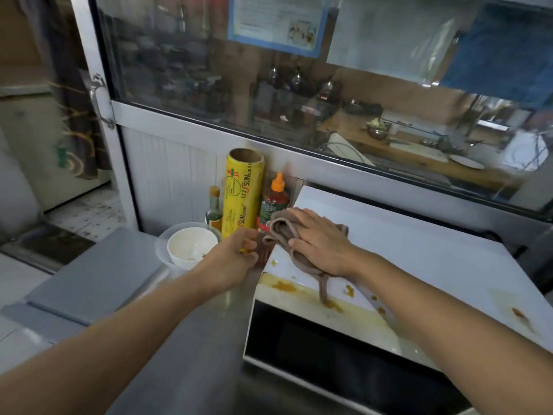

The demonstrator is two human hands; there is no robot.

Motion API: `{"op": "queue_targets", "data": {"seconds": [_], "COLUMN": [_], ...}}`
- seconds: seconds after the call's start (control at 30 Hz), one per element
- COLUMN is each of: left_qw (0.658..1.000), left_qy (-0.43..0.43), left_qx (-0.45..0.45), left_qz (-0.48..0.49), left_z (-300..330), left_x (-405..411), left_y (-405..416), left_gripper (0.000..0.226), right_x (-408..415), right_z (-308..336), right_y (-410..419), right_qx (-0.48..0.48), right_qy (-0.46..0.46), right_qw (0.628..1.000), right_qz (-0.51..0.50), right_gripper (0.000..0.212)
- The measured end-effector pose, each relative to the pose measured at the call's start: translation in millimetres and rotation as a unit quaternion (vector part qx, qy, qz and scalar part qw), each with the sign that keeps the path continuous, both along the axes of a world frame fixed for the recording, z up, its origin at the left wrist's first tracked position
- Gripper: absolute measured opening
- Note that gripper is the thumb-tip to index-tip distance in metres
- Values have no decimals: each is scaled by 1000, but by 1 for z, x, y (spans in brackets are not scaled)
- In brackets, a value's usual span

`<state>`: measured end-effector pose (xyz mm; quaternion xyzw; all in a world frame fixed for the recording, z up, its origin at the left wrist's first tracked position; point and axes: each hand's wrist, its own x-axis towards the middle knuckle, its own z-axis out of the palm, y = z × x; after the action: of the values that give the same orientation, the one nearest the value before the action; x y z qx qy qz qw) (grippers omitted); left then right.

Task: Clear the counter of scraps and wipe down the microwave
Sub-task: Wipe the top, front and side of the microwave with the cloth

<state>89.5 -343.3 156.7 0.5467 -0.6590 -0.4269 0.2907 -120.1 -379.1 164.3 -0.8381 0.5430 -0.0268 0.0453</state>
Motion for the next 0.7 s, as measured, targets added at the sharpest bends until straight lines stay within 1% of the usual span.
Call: {"op": "queue_targets", "data": {"seconds": [0.03,0.1,0.17,0.23,0.37,0.47,0.6,0.7], "left_qw": [1000,1000,1000,1000,998,994,990,987], "left_qy": [-1,-1,-3,-4,4,-22,-78,-107], "left_qx": [0,4,5,-7,-41,-52,-82,-83], "left_qz": [4,6,2,-7,-53,-90,-86,-87], "left_z": [0,1,5,9,18,18,14,17], "left_x": [3,10,14,14,1,-9,-15,-16], "left_y": [4,12,19,25,38,43,44,40], "left_gripper": [41,41,42,40,40,41,40,39], "right_x": [8,21,31,36,20,-21,-74,-87], "right_z": [1,3,2,-1,-7,-9,-3,2], "right_y": [16,52,82,98,120,151,193,187], "right_qx": [9,16,-4,-36,-82,-83,-82,-54], "right_qy": [7,14,31,51,47,56,42,1], "right_qw": [1000,999,999,998,995,993,979,970], "right_qz": [10,29,36,33,-3,-57,-181,-237], "right_gripper": [55,56,59,57,53,55,60,49]}}
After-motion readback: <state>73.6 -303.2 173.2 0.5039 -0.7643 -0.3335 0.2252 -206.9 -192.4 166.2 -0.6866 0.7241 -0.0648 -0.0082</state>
